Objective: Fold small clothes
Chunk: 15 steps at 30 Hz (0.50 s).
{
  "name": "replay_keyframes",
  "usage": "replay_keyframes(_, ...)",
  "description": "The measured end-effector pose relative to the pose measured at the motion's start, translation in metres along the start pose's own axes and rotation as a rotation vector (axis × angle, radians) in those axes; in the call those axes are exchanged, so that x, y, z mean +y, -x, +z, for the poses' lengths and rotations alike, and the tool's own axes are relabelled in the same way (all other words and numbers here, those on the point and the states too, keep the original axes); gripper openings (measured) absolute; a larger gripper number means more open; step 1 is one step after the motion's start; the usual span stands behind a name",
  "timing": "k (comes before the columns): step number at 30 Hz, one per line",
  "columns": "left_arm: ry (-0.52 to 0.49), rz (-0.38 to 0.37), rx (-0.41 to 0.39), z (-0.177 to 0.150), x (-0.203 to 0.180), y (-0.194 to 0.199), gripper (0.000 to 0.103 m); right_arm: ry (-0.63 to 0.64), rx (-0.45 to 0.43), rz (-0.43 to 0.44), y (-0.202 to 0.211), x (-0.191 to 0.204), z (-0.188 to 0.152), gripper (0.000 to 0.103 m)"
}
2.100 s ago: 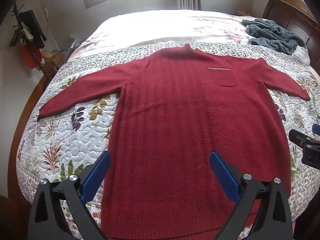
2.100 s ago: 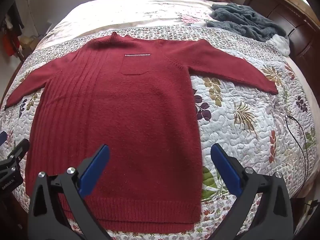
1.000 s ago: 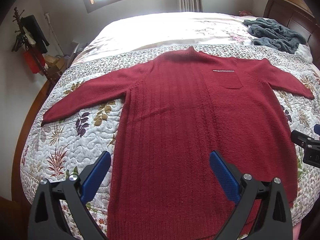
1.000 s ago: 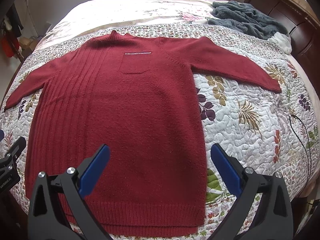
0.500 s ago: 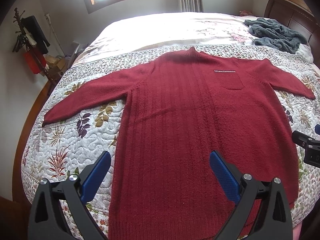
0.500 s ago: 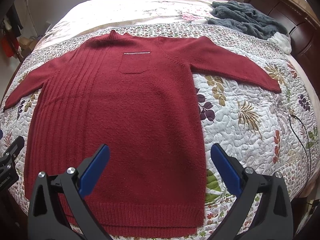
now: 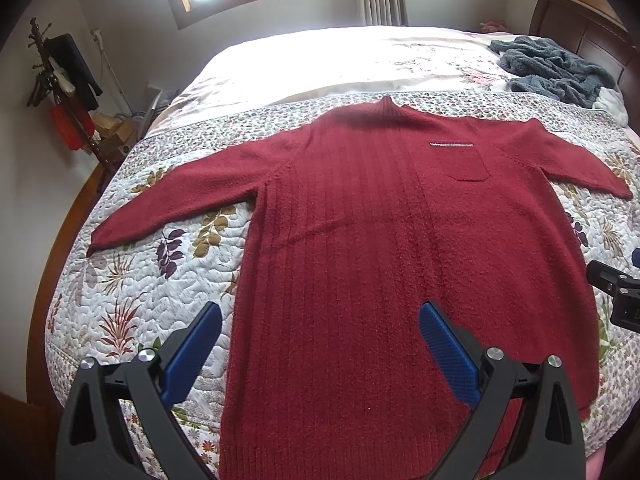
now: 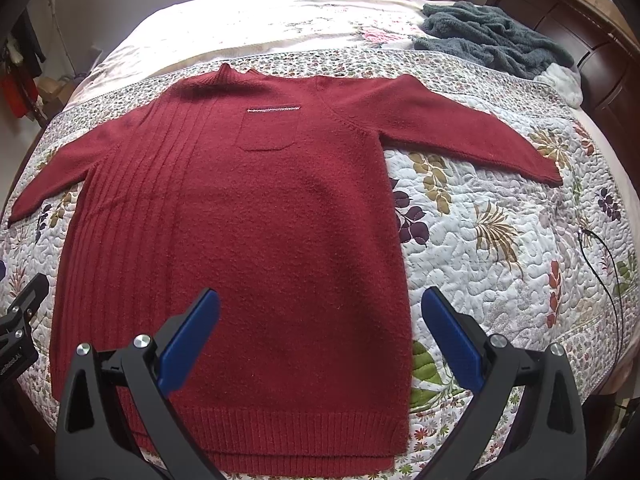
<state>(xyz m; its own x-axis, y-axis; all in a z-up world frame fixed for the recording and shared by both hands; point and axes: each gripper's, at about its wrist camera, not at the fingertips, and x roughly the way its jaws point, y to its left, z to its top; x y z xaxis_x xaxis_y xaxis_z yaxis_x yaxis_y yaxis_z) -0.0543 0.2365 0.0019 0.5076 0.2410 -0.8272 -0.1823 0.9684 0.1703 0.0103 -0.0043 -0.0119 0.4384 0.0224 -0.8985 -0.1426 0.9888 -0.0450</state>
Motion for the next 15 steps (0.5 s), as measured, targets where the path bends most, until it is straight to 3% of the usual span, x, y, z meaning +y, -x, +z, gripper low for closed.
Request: replay_keyframes(15,-0.001,0.008,0.004,-0.0005,-0.0001,-0.0024,0.099,-0.004,0.005,0.005,0.0,0.0015,0.0003,0.1)
